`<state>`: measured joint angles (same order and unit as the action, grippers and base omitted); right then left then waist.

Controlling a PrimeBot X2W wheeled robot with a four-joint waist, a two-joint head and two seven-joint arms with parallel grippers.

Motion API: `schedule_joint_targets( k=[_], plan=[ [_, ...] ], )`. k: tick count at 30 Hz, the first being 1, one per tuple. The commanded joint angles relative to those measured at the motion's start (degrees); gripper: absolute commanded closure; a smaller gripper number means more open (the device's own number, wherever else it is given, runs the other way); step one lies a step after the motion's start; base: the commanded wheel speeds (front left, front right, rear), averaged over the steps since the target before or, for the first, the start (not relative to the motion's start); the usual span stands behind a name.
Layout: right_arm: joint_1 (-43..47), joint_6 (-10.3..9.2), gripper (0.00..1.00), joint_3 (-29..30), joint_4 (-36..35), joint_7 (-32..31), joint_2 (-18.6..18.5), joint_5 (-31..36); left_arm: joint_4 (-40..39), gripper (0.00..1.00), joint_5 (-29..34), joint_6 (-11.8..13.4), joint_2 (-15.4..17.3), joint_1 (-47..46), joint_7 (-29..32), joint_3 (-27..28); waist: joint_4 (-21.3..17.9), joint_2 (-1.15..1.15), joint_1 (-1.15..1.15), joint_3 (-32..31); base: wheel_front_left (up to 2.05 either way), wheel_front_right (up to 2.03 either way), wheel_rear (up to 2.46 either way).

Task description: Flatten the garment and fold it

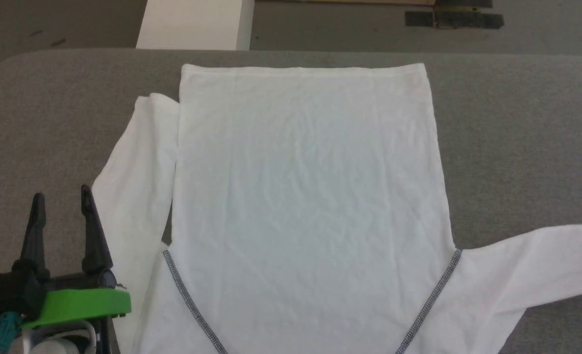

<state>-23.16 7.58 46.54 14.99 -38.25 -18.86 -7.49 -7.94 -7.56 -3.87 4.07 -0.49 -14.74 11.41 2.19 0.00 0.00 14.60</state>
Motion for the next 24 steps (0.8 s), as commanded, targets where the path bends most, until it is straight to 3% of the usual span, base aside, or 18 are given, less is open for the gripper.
schedule_joint_targets(
  k=[1,8,16,18,24],
  plan=[
    [0.94,-0.09,1.0,0.58,-0.69,1.27,0.09,0.6,-0.24,0.0,0.86,0.48,-0.25,0.84,-0.26,0.31,-2.47,0.0,0.0,-4.35,0.0,0.0,0.0],
    [2.84,-0.09,1.0,-1.35,-3.64,3.82,-0.62,2.12,-0.79,0.0,0.84,0.67,-0.68,2.74,-0.26,0.76,-2.95,0.0,0.0,-6.91,0.0,0.0,0.0],
    [4.9,-0.09,1.0,-19.32,-9.75,3.72,-4.69,-7.86,-0.77,0.0,0.63,1.03,-0.97,4.41,-0.26,0.59,-2.81,0.0,0.0,-9.78,0.0,0.0,0.0],
    [5.4,-0.09,1.0,-24.98,-13.24,2.42,-3.75,-9.74,-0.74,0.0,0.57,1.14,-1.02,4.75,-0.26,0.31,-2.54,0.0,0.0,-10.34,0.0,0.0,0.0],
    [6.74,-0.09,1.0,-40.49,-23.43,-2.86,3.64,-12.15,-0.9,0.0,0.23,1.52,-1.11,5.55,-0.26,-0.26,-1.22,0.0,0.0,-11.44,0.0,0.0,0.0]
  ],
)
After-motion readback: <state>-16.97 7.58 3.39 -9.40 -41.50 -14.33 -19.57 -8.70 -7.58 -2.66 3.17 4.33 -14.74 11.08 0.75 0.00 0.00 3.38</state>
